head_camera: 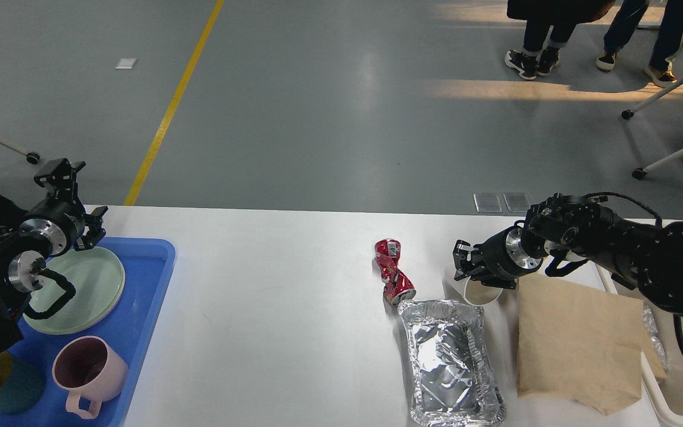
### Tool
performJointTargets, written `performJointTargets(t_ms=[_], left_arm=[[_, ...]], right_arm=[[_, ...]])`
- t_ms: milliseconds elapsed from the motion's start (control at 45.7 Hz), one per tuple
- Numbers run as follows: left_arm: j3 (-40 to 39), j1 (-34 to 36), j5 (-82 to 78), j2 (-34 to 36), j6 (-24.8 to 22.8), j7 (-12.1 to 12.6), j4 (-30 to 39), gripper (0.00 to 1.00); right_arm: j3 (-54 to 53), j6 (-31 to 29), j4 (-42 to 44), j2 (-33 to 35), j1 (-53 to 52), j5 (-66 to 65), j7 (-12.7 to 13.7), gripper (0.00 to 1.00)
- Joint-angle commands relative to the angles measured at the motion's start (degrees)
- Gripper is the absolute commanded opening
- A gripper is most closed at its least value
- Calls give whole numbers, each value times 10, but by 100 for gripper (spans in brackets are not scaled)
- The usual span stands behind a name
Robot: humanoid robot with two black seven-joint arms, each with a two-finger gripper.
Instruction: Tidy desktop
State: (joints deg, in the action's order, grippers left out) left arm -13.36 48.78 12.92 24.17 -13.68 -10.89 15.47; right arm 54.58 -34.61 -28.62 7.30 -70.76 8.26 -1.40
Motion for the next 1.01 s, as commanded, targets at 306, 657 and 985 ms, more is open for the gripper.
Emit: performJointTargets(t_ms=[306,657,985], left_arm=[[0,0,0,0,0,0,0,96],[0,0,0,0,0,0,0,96],[0,0,0,0,1,0,0,96]], right_arm=[[1,0,1,5,-16,0,0,0],[2,-108,-20,43,-100,-1,0,0],[48,-204,-52,85,-198,-2,0,0]])
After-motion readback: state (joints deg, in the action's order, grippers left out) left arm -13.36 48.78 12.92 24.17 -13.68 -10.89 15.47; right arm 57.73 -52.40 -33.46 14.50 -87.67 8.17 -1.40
